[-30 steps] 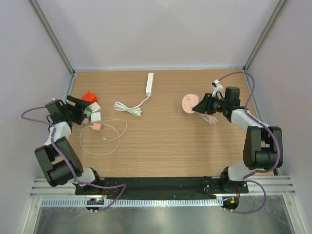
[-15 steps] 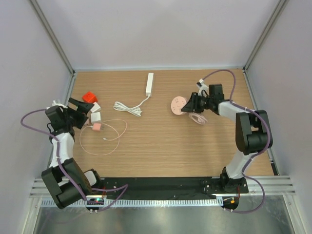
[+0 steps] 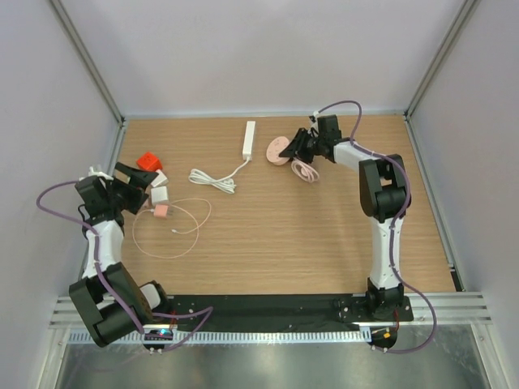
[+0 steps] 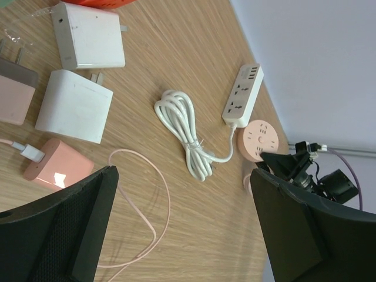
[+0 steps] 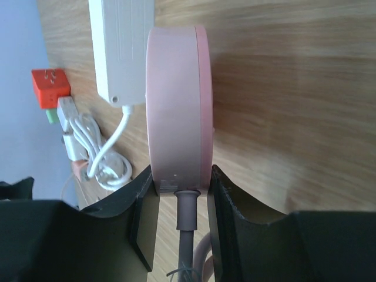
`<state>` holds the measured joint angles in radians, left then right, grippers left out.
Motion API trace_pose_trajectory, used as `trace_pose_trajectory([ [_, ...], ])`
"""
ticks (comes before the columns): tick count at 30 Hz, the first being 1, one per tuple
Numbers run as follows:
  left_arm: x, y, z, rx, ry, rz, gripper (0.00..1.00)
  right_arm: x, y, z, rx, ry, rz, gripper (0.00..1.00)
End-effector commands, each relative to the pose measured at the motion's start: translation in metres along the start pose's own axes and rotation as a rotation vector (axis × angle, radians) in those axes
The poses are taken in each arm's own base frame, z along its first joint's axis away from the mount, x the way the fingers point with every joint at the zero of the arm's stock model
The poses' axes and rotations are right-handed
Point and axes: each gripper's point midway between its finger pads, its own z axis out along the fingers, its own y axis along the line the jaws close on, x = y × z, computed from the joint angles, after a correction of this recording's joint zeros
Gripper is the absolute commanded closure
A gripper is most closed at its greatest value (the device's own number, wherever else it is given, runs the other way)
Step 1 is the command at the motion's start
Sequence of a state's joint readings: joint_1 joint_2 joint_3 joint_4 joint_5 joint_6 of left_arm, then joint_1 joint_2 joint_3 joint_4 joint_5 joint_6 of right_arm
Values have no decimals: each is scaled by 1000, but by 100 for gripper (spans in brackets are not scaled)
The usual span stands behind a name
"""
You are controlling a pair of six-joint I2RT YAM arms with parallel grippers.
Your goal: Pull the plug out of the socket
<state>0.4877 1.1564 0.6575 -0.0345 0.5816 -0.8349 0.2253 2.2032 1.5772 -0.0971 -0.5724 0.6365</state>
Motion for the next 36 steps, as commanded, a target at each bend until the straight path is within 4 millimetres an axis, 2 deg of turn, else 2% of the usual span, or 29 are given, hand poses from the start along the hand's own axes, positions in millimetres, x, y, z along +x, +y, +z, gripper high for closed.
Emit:
trace_pose_trajectory([
  [1,2,-5,0,38,17,-11,0,-21,30,17,-34,-59,68,98],
  [8,6,0,11,52,58,-69,0,-28,38,57,-63,-73,136,95],
  [9,6,1,11,51,61,-74,0,-31,41,60,-66,-80,128,93],
  [11,6,0,12,59,73,-75,0,-28,36,68,-54,-75,127,88],
  [14,4,-6,9,80,66,-51,0,-24,32,71,-45,-58,102,75],
  [15,4,-8,8,85,62,-37,1,-26,31,69,-40,-57,85,64],
  [16,2,-10,7,89,57,-28,0,-25,30,68,-32,-51,75,59],
  [18,1,-15,4,106,49,-9,0,-28,29,61,-20,-49,43,44],
  [23,2,-28,-1,169,58,29,0,-42,30,37,11,-67,-75,28],
  [24,3,-32,-3,188,60,39,0,-52,36,25,11,-90,-103,23],
  [26,6,-43,-4,230,62,69,0,-57,36,14,25,-95,-166,19],
  [27,7,-47,-5,240,62,80,0,-62,39,8,31,-104,-194,13],
  [28,9,-52,-8,253,61,95,0,-70,42,-3,40,-120,-247,12],
  [30,12,-60,-10,268,66,125,0,-73,42,-16,62,-113,-292,10],
  [31,12,-64,-12,268,66,138,0,-78,50,-30,70,-132,-325,9],
  [34,16,-77,-17,274,84,177,0,-70,48,-53,117,-101,-474,4],
  [35,19,-83,-19,276,83,194,0,-74,61,-76,121,-127,-560,3],
  [36,21,-86,-21,279,82,225,0,-63,53,-81,143,-103,-586,1],
])
